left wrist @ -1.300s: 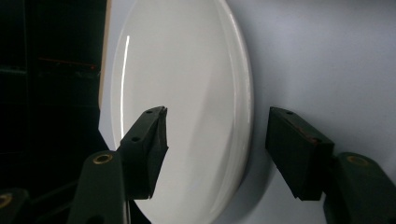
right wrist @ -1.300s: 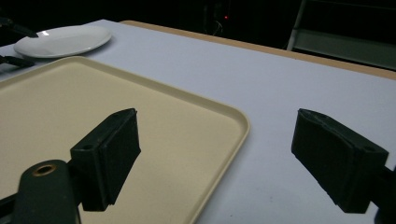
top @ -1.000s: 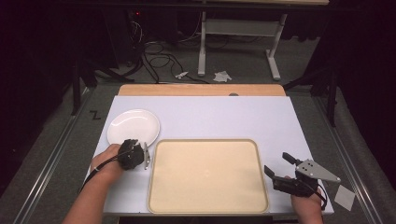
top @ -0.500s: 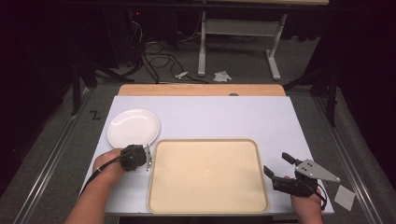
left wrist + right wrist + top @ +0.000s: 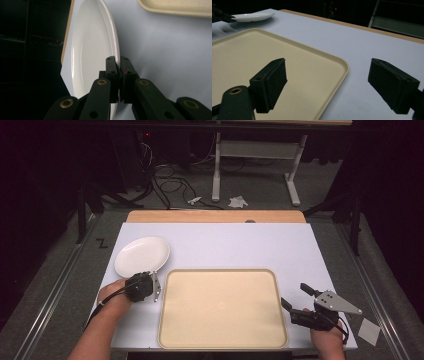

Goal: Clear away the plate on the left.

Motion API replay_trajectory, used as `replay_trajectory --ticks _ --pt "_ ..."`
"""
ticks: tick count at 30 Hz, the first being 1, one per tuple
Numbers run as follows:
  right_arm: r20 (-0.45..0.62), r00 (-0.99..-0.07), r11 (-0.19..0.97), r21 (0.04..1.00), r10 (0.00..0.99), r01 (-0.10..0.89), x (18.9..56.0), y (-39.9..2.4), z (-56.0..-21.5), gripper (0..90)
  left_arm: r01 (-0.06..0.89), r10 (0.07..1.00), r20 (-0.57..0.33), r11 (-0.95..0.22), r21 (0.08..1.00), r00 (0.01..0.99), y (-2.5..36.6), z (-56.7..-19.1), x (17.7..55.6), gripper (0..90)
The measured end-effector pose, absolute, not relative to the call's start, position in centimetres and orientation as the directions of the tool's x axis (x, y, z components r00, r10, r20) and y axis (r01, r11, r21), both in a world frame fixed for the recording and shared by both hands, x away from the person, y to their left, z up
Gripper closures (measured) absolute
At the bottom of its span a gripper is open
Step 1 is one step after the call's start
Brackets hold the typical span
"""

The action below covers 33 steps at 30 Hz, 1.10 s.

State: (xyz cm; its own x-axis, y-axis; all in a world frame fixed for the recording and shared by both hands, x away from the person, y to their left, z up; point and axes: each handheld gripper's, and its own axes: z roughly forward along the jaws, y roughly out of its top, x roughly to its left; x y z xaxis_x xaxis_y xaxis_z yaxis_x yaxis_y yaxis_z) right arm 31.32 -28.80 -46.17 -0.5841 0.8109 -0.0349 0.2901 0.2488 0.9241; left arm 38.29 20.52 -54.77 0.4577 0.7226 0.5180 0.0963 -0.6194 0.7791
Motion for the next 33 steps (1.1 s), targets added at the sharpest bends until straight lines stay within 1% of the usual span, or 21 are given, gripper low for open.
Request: replay_trajectory --ticks 7,13,15,18,28,33 --pt "-0.028 -0.577 0.239 0.926 0.816 0.293 31.3 -29.0 -46.2 16.3 0.084 0.739 0.495 -0.59 0.803 0.457 20.2 -54.0 37.7 86.6" --pt "-0.025 -0.575 0.235 0.927 0.818 0.293 31.2 -29.0 -46.1 16.2 0.041 0.748 0.494 -0.567 0.822 0.444 19.8 -52.8 36.5 86.8" --pt "-0.02 -0.571 0.23 0.927 0.821 0.298 31.1 -29.0 -46.1 16.2 0.036 0.763 0.47 -0.539 0.841 0.445 19.6 -52.4 36.2 86.8" --pt "-0.021 -0.569 0.228 0.928 0.822 0.295 31.2 -29.1 -46.1 16.2 0.024 0.757 0.474 -0.541 0.841 0.449 19.5 -52.2 35.8 86.7" --pt "-0.024 -0.575 0.228 0.931 0.818 0.285 31.1 -29.2 -46.0 16.2 -0.018 0.783 0.424 -0.468 0.883 0.456 18.5 -50.4 34.2 86.6" --pt "-0.024 -0.573 0.226 0.932 0.819 0.284 31.1 -29.2 -46.0 16.2 -0.04 0.781 0.417 -0.452 0.891 0.466 18.0 -49.7 33.4 86.7"
